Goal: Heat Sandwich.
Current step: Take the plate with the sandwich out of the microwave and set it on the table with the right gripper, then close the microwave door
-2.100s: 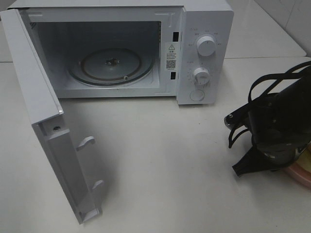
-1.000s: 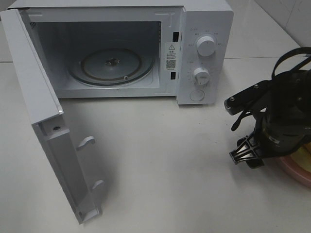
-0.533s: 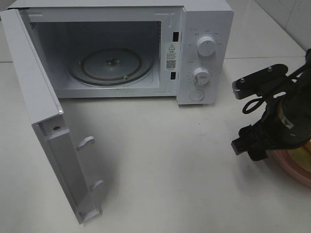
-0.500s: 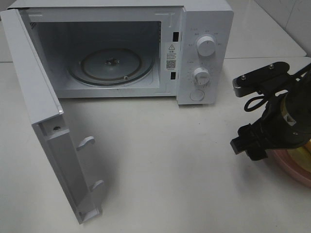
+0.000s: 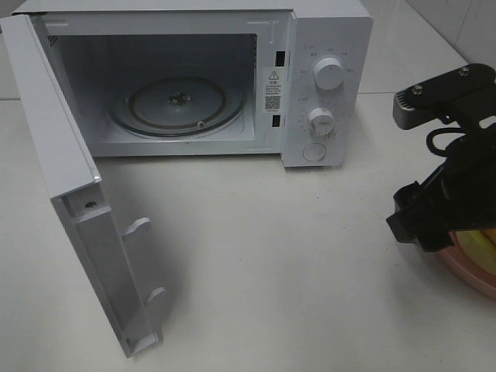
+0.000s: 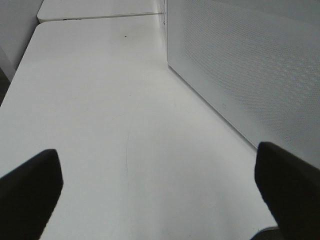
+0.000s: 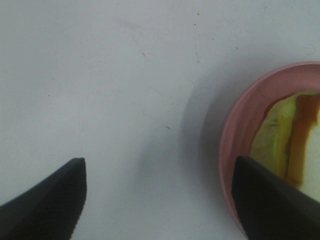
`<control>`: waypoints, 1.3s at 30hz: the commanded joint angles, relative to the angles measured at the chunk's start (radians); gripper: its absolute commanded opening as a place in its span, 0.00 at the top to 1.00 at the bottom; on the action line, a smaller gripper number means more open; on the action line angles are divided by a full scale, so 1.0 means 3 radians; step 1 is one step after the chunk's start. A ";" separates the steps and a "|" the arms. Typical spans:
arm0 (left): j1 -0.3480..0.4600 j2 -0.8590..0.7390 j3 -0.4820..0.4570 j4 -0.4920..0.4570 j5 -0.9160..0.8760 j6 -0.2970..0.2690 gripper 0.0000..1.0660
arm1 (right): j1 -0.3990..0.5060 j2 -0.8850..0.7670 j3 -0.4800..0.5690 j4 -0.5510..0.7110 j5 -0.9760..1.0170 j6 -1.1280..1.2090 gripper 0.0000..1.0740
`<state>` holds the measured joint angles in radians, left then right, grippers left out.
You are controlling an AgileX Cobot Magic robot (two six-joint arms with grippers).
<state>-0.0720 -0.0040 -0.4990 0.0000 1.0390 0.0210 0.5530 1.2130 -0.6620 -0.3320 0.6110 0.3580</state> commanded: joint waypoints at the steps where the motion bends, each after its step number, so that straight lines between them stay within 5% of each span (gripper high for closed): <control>1: 0.0007 -0.0077 0.0010 -0.0020 -0.0003 -0.0017 0.05 | -0.0010 -0.0197 -0.0010 0.0210 0.0143 -0.0290 0.29; 15: 0.0007 -0.0077 0.0010 -0.0020 -0.0003 -0.0017 0.05 | -0.0010 -0.1020 -0.0010 0.0843 0.0720 -0.0883 0.29; 31: 0.0007 -0.0077 0.0010 -0.0020 -0.0003 -0.0017 0.05 | -0.0033 -0.2253 -0.0007 0.0753 0.1580 -0.0893 0.29; 39: 0.0007 -0.0077 0.0010 -0.0020 -0.0003 -0.0017 0.05 | -0.0630 -0.2853 0.0083 0.0700 0.1687 -0.0990 0.29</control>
<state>-0.0720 -0.0040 -0.4990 0.0000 1.0390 0.0210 0.3980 0.3950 -0.6470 -0.1140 1.1030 0.0840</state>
